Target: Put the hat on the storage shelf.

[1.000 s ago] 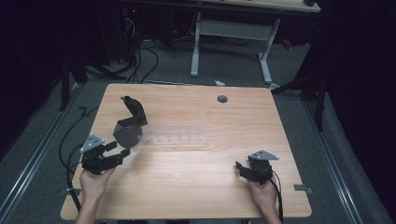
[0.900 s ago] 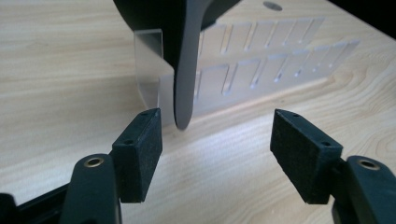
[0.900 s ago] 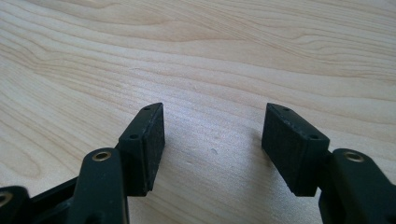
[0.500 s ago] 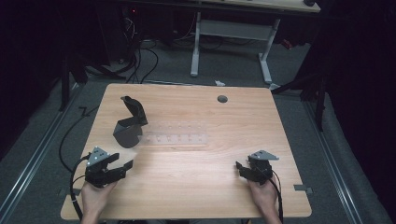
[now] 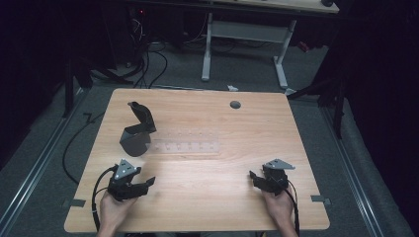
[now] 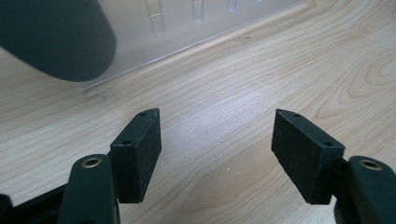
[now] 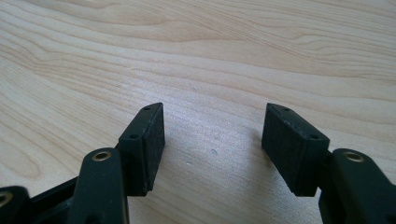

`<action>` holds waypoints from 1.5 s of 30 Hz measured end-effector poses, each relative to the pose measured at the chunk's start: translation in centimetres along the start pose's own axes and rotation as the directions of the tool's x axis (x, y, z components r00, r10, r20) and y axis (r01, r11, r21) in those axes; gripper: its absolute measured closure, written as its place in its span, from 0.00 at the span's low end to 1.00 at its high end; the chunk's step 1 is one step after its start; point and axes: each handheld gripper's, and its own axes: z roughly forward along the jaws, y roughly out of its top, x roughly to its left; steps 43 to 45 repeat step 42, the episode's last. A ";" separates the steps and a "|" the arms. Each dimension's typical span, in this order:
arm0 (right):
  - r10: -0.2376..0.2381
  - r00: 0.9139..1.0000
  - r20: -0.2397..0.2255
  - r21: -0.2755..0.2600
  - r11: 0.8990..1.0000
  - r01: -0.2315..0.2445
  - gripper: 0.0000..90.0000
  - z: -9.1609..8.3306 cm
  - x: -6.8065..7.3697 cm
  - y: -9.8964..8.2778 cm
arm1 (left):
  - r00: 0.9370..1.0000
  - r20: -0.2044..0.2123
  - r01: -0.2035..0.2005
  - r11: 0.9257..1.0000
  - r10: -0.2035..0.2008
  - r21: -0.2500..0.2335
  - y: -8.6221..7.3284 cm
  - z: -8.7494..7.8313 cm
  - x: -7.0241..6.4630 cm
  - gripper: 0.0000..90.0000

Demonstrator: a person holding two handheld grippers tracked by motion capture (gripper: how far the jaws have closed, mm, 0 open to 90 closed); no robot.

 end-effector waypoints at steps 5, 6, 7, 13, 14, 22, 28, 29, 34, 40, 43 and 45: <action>-0.001 1.000 0.002 0.000 1.000 0.001 0.44 0.0 0.0 0.0 | 1.000 -0.003 -0.024 1.000 0.024 0.010 -0.9 0.9 -0.1 0.38; -0.001 1.000 0.002 0.001 1.000 0.001 0.44 0.0 0.0 0.0 | 1.000 -0.005 -0.027 1.000 0.027 0.010 -1.0 1.0 -0.1 0.38; -0.001 1.000 0.003 0.001 1.000 0.001 0.44 0.0 0.0 0.0 | 0.999 -0.006 -0.034 0.999 0.034 0.017 -1.1 1.2 -0.1 0.38; -0.002 1.000 0.002 0.000 1.000 0.002 0.44 0.0 0.0 0.0 | 0.999 -0.009 -0.048 0.998 0.048 0.035 -1.6 2.1 0.0 0.38; -0.002 1.000 0.002 0.000 1.000 0.002 0.44 0.0 0.0 0.0 | 0.999 -0.008 -0.049 0.998 0.049 0.039 -1.7 2.2 0.0 0.38; 0.000 1.000 0.004 0.001 1.000 0.000 0.44 0.0 0.0 0.0 | 0.998 -0.025 -0.058 0.997 0.059 0.052 -2.2 3.2 0.3 0.38; 0.000 1.000 0.004 0.001 1.000 0.000 0.44 0.0 0.0 0.0 | 0.997 -0.035 -0.071 0.997 0.072 0.029 -2.5 3.4 0.2 0.37; 0.000 1.000 0.004 0.001 1.000 0.000 0.44 0.0 0.0 0.0 | 0.997 -0.037 -0.068 0.997 0.069 0.029 -2.6 3.4 0.1 0.36; 0.000 1.000 0.005 0.001 1.000 0.000 0.44 0.0 0.0 0.0 | 0.997 -0.043 -0.065 0.997 0.066 0.031 -2.6 3.4 0.1 0.34; 0.002 1.000 0.005 0.000 1.000 -0.002 0.44 0.1 0.0 0.1 | 0.997 -0.041 -0.061 0.998 0.063 0.028 -2.6 3.5 0.1 0.34; 0.000 1.000 0.005 0.000 1.000 0.000 0.44 0.1 0.0 0.1 | 0.997 -0.043 -0.065 0.997 0.066 0.032 -2.5 3.5 0.1 0.34; 0.000 1.000 0.005 0.000 1.000 0.000 0.44 0.1 0.0 0.1 | 0.997 -0.043 -0.065 0.997 0.066 0.032 -2.5 3.5 0.1 0.34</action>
